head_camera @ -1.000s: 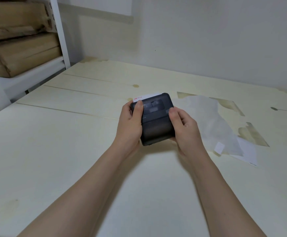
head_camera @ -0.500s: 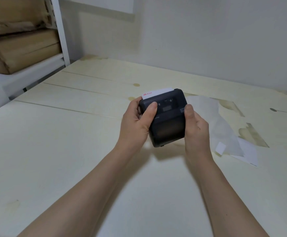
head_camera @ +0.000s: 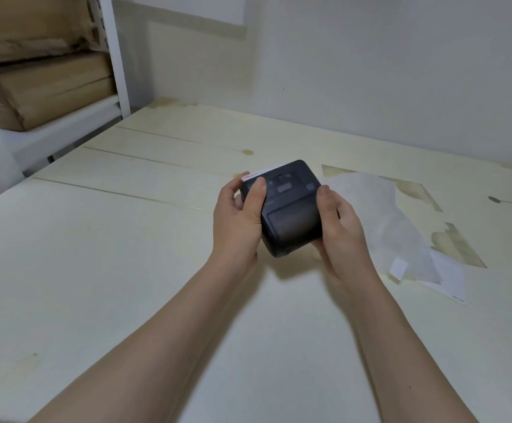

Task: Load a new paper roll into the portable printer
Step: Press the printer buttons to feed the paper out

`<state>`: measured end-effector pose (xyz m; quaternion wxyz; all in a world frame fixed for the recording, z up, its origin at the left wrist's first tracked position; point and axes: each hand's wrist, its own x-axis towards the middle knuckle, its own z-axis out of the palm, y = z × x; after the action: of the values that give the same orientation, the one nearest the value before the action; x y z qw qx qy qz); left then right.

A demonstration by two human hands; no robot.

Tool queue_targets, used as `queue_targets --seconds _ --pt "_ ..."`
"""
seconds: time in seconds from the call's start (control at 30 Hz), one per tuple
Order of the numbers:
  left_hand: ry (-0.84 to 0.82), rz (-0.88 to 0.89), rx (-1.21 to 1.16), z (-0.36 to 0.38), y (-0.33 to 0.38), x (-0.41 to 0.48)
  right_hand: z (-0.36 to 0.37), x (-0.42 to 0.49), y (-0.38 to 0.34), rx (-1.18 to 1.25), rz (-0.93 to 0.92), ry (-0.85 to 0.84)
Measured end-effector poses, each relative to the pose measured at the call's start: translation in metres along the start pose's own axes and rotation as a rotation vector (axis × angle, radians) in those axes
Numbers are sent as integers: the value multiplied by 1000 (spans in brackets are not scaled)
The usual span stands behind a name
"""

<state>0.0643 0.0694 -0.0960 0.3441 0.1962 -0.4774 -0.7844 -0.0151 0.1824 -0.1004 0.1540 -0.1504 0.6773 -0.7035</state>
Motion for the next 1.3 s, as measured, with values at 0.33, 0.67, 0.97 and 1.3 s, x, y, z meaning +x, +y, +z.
queue_targets --seconds 0.33,0.67,0.97,1.3 --pt "-80 -283 -69 -10 7 13 2 -7 -12 258 96 1" --pt "-197 -288 -17 -17 6 21 -4 -15 -22 538 130 -19" --pt "-269 -209 86 -13 -2 16 -3 -4 -5 362 10 12" --pt "-338 -162 290 -13 2 9 -11 -6 -10 316 3 98"
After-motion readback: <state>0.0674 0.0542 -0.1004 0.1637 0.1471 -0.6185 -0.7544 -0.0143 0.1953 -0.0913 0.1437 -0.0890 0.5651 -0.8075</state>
